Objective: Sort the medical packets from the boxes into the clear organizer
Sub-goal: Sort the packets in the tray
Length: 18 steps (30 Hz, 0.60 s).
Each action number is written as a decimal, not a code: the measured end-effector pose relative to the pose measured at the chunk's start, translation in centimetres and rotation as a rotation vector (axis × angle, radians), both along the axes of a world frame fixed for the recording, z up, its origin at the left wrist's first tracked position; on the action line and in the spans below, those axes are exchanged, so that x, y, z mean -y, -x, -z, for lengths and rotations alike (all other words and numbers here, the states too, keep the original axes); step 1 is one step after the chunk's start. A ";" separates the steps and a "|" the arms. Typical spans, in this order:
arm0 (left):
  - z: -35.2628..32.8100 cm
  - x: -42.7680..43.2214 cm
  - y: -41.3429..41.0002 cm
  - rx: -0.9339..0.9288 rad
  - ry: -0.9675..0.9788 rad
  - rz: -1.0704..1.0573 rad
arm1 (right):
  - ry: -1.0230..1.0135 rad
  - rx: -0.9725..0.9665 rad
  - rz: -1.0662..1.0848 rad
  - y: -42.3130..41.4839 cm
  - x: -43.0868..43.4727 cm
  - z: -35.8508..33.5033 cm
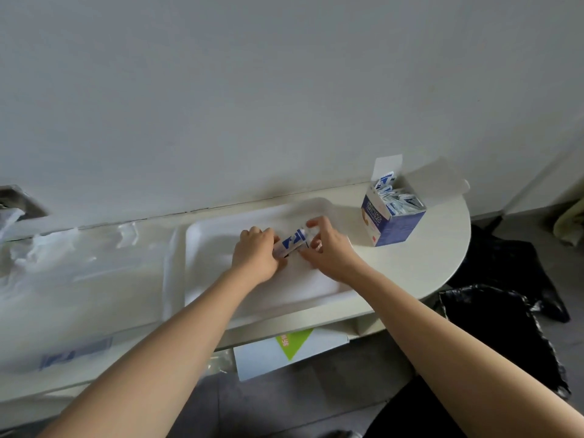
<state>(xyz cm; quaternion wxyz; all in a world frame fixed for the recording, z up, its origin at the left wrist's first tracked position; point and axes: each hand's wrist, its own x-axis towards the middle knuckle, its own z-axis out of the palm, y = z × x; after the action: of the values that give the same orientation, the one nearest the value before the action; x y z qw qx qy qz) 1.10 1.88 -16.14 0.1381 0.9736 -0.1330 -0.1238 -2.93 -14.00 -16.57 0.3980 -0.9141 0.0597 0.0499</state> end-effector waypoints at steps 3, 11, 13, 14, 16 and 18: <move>-0.2 -0.1 0.7 0.037 0.106 0.011 | 0.101 0.063 -0.057 0.0 -0.2 -0.1; -0.6 -2.0 1.5 -0.289 0.763 -0.193 | -0.156 -0.010 0.031 0.0 0.4 -0.3; -1.1 -2.3 1.9 -0.495 1.109 -0.330 | -0.355 -0.065 0.101 0.2 0.1 -0.8; -1.3 -2.4 2.1 -0.558 1.210 -0.373 | -0.444 -0.090 0.125 0.4 -0.3 -1.0; -1.3 -2.1 2.5 -0.632 1.314 -0.426 | -0.621 -0.133 0.152 0.6 -1.3 -1.2; -1.3 -1.6 3.0 -0.644 1.351 -0.479 | -0.748 -0.160 0.175 0.8 -2.1 -1.3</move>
<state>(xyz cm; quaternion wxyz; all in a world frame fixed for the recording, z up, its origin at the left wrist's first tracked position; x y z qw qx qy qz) -1.94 3.53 -14.82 0.7549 0.5969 0.0809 -0.2592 -3.69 -11.91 -15.31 0.7003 -0.6907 0.1462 0.1052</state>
